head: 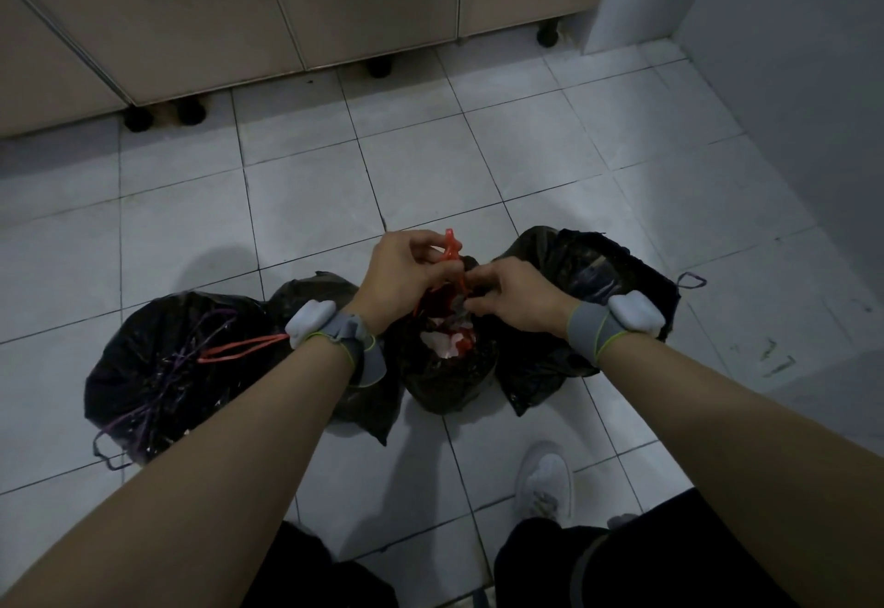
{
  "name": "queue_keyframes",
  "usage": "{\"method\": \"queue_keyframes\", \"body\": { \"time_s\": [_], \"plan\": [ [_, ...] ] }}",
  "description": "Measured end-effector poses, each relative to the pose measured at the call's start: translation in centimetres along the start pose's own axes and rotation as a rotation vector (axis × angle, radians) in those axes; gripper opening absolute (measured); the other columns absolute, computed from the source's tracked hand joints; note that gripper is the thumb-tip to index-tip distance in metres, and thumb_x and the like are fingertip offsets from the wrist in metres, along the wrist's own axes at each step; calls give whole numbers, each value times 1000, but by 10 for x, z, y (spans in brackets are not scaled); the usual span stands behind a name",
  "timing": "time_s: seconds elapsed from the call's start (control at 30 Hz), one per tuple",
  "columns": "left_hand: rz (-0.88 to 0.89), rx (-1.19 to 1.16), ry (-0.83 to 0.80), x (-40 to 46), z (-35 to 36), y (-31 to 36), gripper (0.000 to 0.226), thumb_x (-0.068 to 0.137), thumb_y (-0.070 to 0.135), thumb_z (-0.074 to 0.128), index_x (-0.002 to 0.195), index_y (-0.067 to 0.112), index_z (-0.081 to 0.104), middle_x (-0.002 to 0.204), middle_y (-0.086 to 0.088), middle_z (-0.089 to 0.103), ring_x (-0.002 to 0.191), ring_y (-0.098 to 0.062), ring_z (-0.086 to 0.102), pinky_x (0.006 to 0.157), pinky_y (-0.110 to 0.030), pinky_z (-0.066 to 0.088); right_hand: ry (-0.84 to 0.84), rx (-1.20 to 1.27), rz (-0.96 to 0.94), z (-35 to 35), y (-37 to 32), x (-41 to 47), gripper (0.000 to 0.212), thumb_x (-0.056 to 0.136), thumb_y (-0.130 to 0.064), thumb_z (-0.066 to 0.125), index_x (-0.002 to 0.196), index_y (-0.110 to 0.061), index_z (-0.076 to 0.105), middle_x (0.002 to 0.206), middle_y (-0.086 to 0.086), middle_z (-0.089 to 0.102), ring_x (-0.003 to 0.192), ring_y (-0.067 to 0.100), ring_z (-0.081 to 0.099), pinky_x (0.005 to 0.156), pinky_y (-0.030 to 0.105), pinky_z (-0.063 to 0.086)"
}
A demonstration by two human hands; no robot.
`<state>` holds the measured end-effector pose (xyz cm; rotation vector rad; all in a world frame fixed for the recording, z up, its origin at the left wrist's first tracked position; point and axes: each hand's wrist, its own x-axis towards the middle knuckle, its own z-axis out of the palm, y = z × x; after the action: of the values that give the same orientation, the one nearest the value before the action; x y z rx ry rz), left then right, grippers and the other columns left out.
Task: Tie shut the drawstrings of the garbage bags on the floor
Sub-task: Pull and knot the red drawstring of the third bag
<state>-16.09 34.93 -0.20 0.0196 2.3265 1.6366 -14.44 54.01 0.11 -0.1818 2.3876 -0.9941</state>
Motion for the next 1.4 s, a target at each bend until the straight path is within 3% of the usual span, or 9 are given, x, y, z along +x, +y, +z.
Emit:
{"method": "queue_keyframes", "body": {
  "time_s": [0.17,0.27,0.43,0.57,0.63,0.93,1.07,1.27,1.4],
  "plan": [
    [-7,-31,19,-2,-4,4,26,87,10,83,112,6,78,85,-11,81,81,-27,80,80,-38,66,83,98,18,3,5,2,20,90,-20,74,106,-10,79,92,10,79,84,21,75,89,25,58],
    [-13,-24,27,-2,-6,4,26,87,13,83,112,6,77,87,-12,81,83,-28,80,83,-40,66,123,156,46,5,4,4,18,91,-18,73,104,-7,79,91,11,79,71,17,71,81,21,58],
    [62,91,83,-3,-15,10,28,97,41,70,109,18,80,89,4,81,76,-8,79,78,-24,63,165,300,163,6,1,6,19,97,-14,65,104,-1,76,92,14,78,69,17,64,81,26,58],
    [88,124,52,-3,-14,14,18,98,31,70,101,18,82,92,10,80,79,-3,78,77,-19,62,162,458,211,7,0,6,22,100,-8,57,113,5,70,93,15,74,62,14,58,52,9,46],
    [127,182,27,-2,-13,15,16,97,30,71,99,18,82,93,11,79,84,-2,77,79,-18,60,154,493,195,7,-1,6,23,101,-5,55,117,5,69,94,16,73,60,15,57,47,8,43],
    [349,491,-49,-2,0,20,16,97,32,67,100,27,82,94,14,78,86,7,64,78,-5,41,100,489,111,8,0,8,18,99,-11,59,106,-2,74,84,5,75,58,10,64,51,15,46],
    [304,405,-2,-2,1,20,14,97,34,69,98,28,81,92,15,76,94,-1,71,90,-25,52,80,577,106,7,2,9,18,98,-4,59,110,-4,73,89,12,73,64,14,64,59,22,48],
    [258,331,3,1,4,19,16,98,34,69,98,24,82,88,15,79,88,-1,71,76,-7,45,-4,663,161,9,4,9,22,97,-1,59,115,1,72,83,9,73,70,15,63,64,21,52],
    [228,297,-13,4,3,20,17,98,33,70,100,23,83,91,13,80,91,0,72,82,-9,48,27,696,175,12,3,12,25,98,-2,58,120,1,69,81,7,71,67,14,63,64,21,51]
  ]
}}
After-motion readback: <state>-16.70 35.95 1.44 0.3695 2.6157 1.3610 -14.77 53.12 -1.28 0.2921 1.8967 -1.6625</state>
